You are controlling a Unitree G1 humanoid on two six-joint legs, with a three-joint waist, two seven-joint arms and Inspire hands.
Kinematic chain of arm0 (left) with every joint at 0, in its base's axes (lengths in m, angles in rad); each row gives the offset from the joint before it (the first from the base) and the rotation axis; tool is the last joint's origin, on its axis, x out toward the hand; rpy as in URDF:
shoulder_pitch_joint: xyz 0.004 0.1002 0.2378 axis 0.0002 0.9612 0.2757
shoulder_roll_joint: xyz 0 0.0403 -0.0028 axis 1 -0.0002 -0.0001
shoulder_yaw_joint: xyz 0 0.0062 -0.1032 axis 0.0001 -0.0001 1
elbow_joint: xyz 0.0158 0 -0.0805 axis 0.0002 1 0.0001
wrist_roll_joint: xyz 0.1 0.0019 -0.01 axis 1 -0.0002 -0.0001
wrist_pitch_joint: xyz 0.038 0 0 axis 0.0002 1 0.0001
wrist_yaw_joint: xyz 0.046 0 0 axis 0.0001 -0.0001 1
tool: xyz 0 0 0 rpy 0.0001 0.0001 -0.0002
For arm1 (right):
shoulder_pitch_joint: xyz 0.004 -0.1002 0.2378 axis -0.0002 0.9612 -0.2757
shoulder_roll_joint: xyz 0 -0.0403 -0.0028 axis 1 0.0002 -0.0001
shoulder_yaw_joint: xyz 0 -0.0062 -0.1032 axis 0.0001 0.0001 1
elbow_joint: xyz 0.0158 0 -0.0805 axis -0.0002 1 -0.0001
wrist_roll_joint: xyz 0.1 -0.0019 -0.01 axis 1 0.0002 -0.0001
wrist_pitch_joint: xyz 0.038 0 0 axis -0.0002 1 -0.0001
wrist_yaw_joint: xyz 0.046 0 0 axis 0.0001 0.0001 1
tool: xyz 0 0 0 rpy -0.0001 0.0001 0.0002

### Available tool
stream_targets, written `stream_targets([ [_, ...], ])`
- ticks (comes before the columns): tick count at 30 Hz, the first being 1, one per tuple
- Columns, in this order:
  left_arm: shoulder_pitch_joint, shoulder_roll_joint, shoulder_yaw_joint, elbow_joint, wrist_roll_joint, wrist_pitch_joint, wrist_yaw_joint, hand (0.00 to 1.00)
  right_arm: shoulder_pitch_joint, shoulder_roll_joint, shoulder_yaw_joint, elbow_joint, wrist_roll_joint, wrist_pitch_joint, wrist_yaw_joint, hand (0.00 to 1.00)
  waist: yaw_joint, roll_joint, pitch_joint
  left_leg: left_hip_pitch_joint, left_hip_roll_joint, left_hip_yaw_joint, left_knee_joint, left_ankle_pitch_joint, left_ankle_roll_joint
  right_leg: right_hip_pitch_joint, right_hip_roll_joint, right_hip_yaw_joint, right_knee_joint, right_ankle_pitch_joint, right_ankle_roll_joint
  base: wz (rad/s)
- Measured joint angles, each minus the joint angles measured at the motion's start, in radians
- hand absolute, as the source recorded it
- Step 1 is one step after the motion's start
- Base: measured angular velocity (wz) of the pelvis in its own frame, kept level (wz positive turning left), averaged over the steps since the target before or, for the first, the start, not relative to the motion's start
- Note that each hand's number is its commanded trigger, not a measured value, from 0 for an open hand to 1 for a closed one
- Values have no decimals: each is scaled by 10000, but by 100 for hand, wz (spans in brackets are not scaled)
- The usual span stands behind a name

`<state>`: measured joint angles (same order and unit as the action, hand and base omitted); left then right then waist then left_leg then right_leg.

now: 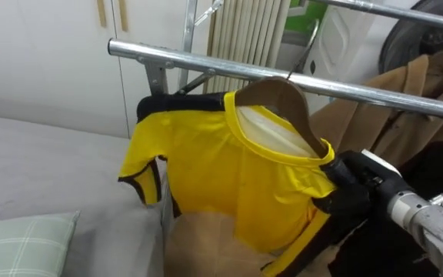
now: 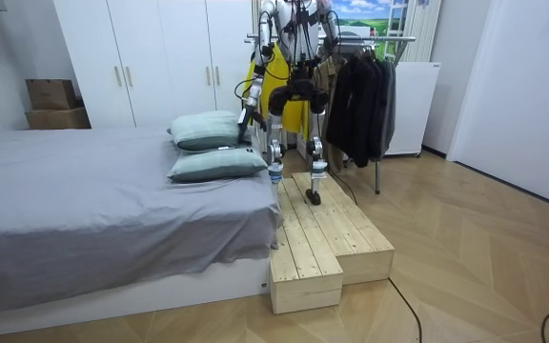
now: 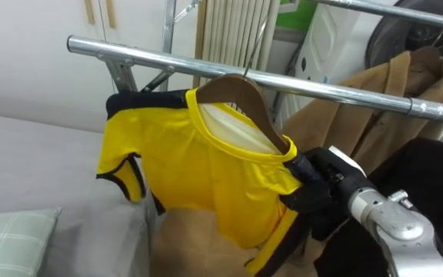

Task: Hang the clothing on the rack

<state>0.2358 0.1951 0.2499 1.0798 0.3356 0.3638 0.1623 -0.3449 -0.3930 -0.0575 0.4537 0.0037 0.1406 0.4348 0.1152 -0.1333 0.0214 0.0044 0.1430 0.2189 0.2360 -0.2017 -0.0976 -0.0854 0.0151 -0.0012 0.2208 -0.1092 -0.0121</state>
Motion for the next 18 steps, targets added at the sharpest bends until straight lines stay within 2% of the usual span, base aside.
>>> stream_targets([
  [4, -3, 0, 1, 0, 196, -20, -44, 0, -265, 0, 81, 569, 64, -7, 114, 100, 25, 7, -4, 5, 0, -12, 16, 3, 1, 12, -13, -43, 2, 0, 0, 0],
  [18, -5, 1, -48, 12, 192, -44, -32, 0, -295, -65, 399, 1405, 831, -34, 264, 100, 17, 55, -6, 118, -15, -149, 24, 20, -6, 202, -42, -180, -13, 12, -19, 3],
])
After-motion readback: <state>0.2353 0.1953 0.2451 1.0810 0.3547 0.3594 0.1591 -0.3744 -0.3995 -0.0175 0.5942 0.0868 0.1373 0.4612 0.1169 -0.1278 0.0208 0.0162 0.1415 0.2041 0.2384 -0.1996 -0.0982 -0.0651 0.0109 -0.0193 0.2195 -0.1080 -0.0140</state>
